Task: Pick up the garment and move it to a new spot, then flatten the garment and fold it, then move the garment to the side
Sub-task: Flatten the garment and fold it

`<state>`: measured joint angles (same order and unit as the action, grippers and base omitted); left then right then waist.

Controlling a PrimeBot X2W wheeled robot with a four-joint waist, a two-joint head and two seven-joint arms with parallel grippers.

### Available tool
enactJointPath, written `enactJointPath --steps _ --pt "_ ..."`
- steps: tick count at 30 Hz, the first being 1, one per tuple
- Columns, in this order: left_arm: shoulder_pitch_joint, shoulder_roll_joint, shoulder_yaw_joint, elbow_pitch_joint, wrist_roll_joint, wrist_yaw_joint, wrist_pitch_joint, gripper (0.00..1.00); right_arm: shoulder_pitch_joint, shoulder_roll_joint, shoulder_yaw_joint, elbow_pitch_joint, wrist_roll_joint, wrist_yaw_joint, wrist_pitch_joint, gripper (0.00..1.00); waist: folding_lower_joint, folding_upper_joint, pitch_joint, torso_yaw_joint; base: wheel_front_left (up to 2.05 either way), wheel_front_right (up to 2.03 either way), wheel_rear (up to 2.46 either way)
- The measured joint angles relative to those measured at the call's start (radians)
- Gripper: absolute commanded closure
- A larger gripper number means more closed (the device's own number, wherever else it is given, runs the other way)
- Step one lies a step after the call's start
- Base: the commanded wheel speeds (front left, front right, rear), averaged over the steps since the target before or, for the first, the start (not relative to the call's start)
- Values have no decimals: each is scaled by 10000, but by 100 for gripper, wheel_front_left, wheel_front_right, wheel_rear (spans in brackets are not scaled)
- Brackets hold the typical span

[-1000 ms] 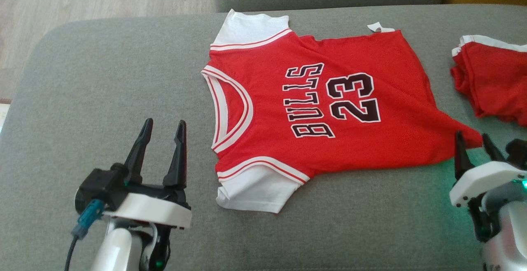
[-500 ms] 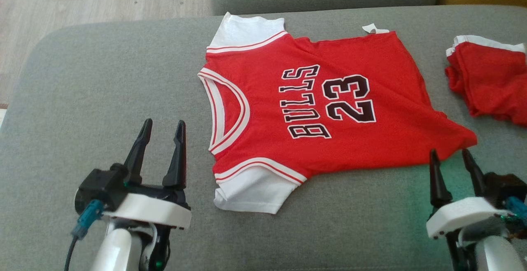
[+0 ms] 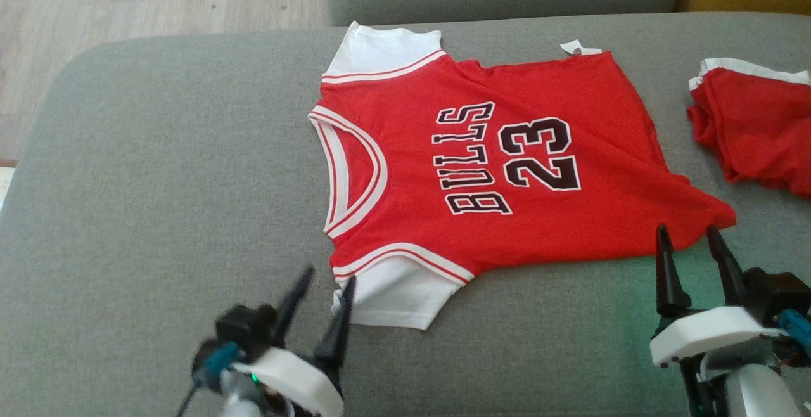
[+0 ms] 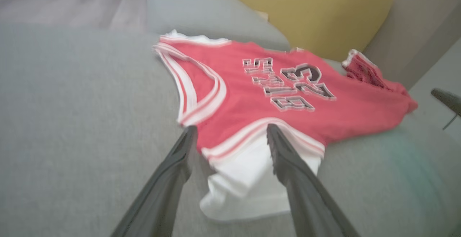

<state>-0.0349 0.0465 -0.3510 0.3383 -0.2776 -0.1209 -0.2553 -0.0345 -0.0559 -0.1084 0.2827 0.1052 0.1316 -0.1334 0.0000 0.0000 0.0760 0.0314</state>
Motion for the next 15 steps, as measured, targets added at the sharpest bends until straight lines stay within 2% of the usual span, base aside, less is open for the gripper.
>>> enactJointPath --steps 6,15 --pt "-340 25 -756 1705 -474 -35 0 0 -1 2 6 48 4 0 2 0 0 0 45 -75 0 0 0" --pt "-1065 130 -1285 2698 -619 -36 2 0 -6 2 35 171 8 0 4 0 0 0 137 -206 0 0 0"
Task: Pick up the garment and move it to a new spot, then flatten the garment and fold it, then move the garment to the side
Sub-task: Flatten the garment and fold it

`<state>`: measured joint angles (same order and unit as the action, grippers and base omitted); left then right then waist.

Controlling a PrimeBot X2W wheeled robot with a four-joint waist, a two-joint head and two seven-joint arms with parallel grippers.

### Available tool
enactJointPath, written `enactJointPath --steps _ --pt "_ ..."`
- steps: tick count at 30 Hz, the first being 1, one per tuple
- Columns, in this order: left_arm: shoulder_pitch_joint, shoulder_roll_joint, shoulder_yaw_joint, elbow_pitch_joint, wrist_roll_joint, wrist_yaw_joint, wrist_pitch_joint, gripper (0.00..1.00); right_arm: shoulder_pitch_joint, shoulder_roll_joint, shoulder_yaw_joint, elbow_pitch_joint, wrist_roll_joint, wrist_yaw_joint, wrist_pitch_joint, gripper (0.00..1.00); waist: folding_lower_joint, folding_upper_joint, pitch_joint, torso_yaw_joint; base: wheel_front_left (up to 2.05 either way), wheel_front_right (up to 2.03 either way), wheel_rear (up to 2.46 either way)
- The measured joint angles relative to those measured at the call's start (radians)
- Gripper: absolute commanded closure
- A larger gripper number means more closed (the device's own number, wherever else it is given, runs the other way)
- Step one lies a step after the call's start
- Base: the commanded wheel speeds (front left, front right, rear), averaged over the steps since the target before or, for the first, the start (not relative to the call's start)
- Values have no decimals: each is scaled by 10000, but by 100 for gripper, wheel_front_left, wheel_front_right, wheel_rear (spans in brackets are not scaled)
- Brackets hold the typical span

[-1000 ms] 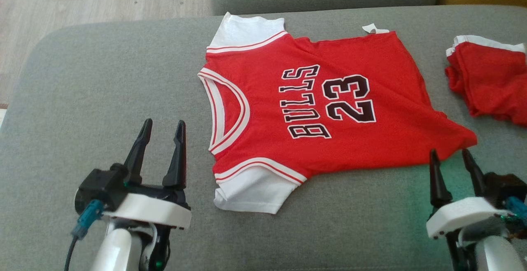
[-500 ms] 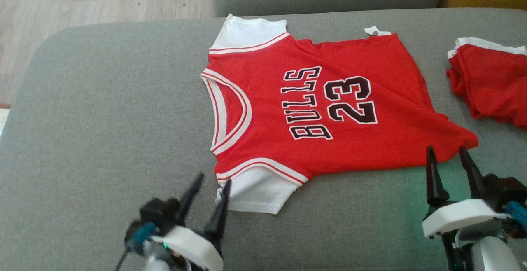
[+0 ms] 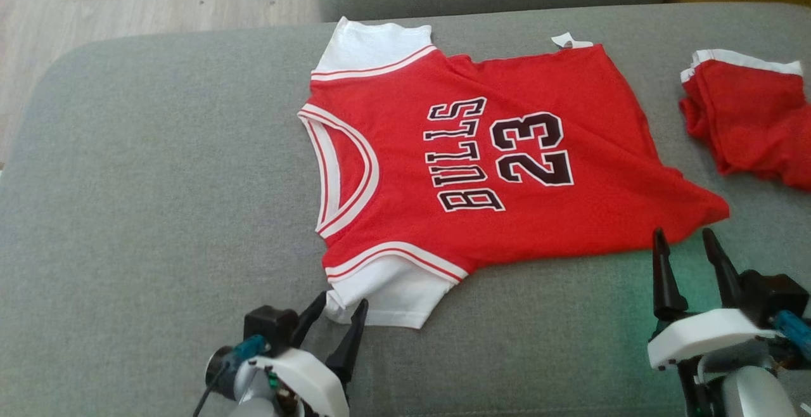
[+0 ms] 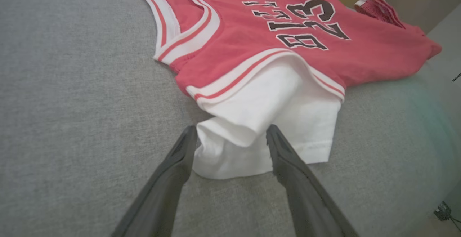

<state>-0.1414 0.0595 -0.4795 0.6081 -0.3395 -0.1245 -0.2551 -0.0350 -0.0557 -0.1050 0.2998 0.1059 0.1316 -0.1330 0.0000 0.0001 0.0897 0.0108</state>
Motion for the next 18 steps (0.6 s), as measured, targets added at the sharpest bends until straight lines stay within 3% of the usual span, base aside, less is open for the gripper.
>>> enactJointPath --steps 7,8,9,10,18 --pt "-630 6 -309 796 364 15 48 0 -155 -2 48 2 84 0 12 0 0 0 228 -212 0 0 0" --pt "-726 4 -337 907 395 13 77 15 -201 -4 46 2 84 0 10 0 0 0 260 -241 0 0 0" --pt "-809 4 -382 1001 387 12 86 72 -232 -2 50 2 84 0 10 0 0 0 287 -264 0 0 0" --pt "-905 4 -445 1085 385 12 90 100 -246 -2 50 2 84 0 10 0 0 0 309 -280 0 0 0" --pt "-1144 -15 -506 1118 -19 2 92 100 -249 0 -117 121 82 0 8 0 0 0 289 -193 0 0 0"
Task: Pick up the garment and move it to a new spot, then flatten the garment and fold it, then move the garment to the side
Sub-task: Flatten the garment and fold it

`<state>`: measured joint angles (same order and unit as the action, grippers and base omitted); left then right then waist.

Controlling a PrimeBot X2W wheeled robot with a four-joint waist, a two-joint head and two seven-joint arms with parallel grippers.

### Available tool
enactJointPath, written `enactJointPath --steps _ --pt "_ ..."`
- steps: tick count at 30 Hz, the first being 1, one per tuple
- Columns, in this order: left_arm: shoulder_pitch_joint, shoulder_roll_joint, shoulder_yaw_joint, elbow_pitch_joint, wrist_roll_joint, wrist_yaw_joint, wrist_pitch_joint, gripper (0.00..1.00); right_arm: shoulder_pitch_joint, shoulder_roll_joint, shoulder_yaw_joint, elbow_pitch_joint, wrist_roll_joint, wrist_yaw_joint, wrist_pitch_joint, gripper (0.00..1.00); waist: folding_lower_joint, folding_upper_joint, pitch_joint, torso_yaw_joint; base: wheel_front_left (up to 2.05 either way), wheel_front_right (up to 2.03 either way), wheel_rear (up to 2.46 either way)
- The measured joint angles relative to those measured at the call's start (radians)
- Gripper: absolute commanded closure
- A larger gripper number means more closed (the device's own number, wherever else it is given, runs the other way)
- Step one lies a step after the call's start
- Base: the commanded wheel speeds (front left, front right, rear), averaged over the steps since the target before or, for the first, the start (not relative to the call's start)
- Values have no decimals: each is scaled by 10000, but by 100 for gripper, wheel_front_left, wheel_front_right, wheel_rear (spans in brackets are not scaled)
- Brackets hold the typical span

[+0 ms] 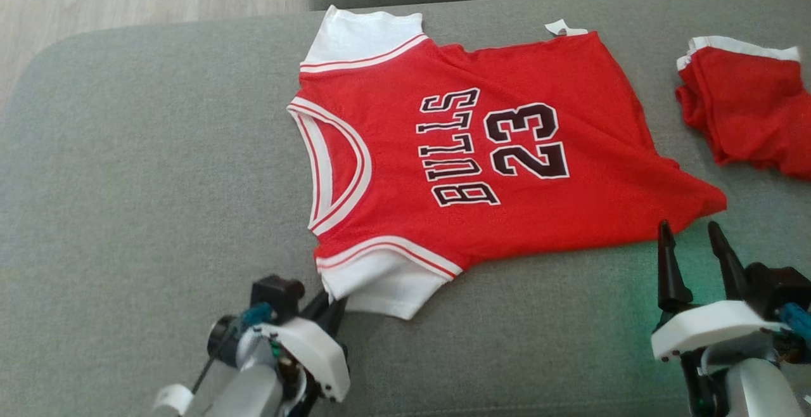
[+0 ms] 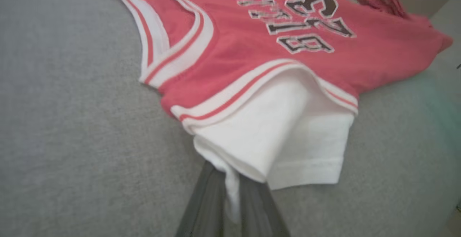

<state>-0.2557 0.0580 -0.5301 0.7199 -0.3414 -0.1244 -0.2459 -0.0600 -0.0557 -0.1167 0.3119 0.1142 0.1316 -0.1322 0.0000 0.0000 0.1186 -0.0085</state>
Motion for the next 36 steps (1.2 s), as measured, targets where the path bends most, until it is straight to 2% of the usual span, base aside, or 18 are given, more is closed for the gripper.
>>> enactJointPath --steps 7,12,18,24,28,36 --pt "81 17 1083 -1979 -21 63 -33 100 -3 36 -119 261 -2 0 63 0 0 0 -66 192 0 0 0" --pt "562 12 1580 -2838 245 96 -35 100 -6 77 -75 422 -2 0 180 0 0 0 -66 243 0 0 0" --pt "876 -6 1751 -3080 410 69 -35 100 11 104 -217 759 -127 0 495 0 0 0 -30 267 0 0 0" --pt "876 -38 1852 -3131 499 12 -35 100 -48 109 -1206 1243 -462 0 740 0 0 0 58 270 0 0 0" --pt "875 -59 1852 -3131 514 10 -35 100 -503 111 -1808 1862 -738 0 1135 0 0 0 102 312 0 0 0" --pt "868 -86 1841 -3127 560 0 -35 100 -1468 113 -2082 3039 -1480 0 1592 0 0 0 264 513 0 0 0"
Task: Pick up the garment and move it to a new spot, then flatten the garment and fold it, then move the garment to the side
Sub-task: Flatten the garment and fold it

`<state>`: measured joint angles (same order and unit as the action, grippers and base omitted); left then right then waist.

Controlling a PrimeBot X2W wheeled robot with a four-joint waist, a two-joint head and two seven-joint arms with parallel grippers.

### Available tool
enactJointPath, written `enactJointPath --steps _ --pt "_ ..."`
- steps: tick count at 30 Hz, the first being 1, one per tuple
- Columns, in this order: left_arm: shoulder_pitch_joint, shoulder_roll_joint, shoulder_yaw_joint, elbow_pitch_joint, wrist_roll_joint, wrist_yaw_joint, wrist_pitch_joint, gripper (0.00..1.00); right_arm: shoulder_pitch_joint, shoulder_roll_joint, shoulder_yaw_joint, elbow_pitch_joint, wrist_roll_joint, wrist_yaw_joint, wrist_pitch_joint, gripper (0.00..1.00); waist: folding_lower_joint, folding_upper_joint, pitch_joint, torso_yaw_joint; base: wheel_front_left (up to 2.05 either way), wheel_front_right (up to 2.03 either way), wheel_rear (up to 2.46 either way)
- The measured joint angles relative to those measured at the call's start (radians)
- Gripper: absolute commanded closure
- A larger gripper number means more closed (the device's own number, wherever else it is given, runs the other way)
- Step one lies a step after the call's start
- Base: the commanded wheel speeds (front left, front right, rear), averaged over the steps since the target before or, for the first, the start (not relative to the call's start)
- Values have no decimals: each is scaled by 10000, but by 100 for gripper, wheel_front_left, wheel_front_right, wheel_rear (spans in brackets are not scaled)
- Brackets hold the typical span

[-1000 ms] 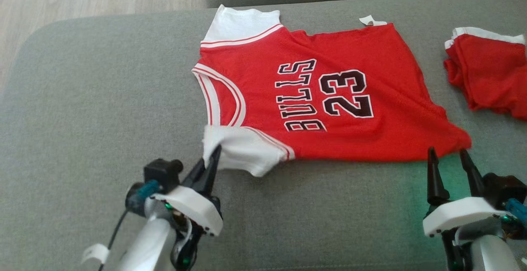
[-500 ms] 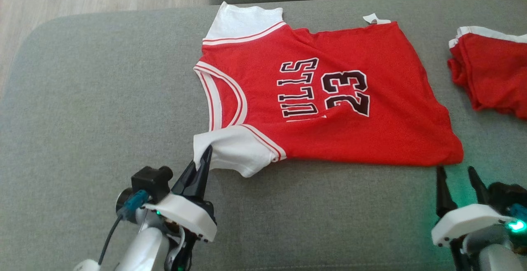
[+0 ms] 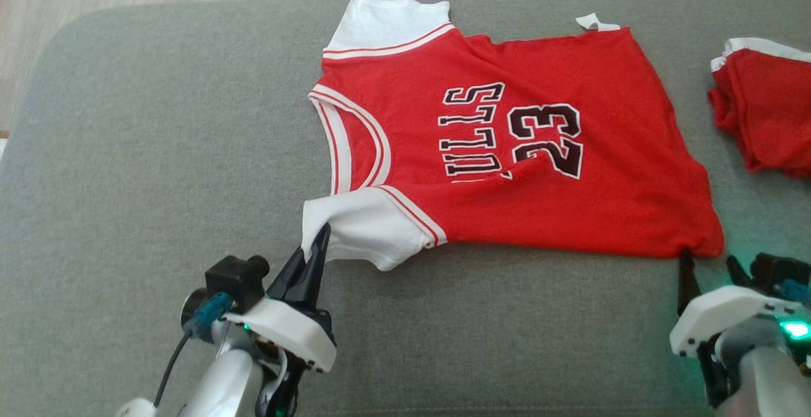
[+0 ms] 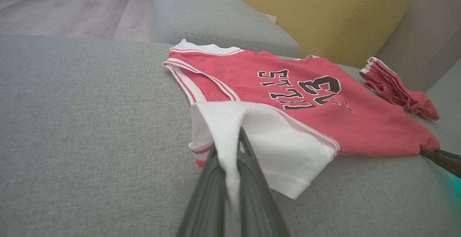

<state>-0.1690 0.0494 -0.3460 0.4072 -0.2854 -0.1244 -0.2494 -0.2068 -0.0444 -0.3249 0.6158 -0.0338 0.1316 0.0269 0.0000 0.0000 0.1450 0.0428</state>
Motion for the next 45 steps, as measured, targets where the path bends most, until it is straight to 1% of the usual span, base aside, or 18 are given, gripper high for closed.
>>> enactJointPath --steps 3,13,22,29,30,31,32,35,39,42,45 --pt "-4 -4 2 -4 10 -2 0 100 -275 -4 0 213 -295 0 -98 0 0 0 98 62 0 0 0" --pt "-59 -10 33 -38 42 -2 0 100 -1124 -69 380 1064 -683 0 -637 0 0 0 247 115 0 0 0" --pt "-67 -13 29 -38 42 -2 0 100 -1441 -320 713 1597 -959 0 -918 0 0 0 219 128 0 0 0" --pt "-67 -15 42 -98 40 -2 0 100 -1606 -351 917 1996 -955 0 -1137 0 0 0 152 82 0 0 0" --pt "-67 -15 48 -100 40 -2 0 100 -1656 -351 932 2082 -861 0 -1135 40 0 0 136 73 0 0 0" --pt "-66 -15 54 -102 40 -2 0 100 -1711 -349 957 2165 -736 0 -1131 93 0 0 116 61 0 0 0" --pt "-66 -15 58 -107 40 -2 0 100 -1741 -349 995 2224 -617 0 -1131 100 0 0 92 46 0 0 0" --pt "-58 -15 82 -123 40 -4 0 100 -1733 -316 1164 2295 -259 0 -1131 100 0 0 -11 -1 0 0 0" --pt "-3 -15 245 -201 40 -4 0 100 -1687 -293 1526 2138 708 0 -1064 100 0 0 -182 -123 0 0 0" --pt "12 -15 353 -334 19 -2 0 100 -1572 -311 1948 1482 1202 0 -936 100 0 0 -353 -230 0 0 0" --pt "12 -19 426 -560 -180 -4 0 100 -1379 -395 2439 548 1693 0 -617 100 0 0 -559 -347 0 0 0"
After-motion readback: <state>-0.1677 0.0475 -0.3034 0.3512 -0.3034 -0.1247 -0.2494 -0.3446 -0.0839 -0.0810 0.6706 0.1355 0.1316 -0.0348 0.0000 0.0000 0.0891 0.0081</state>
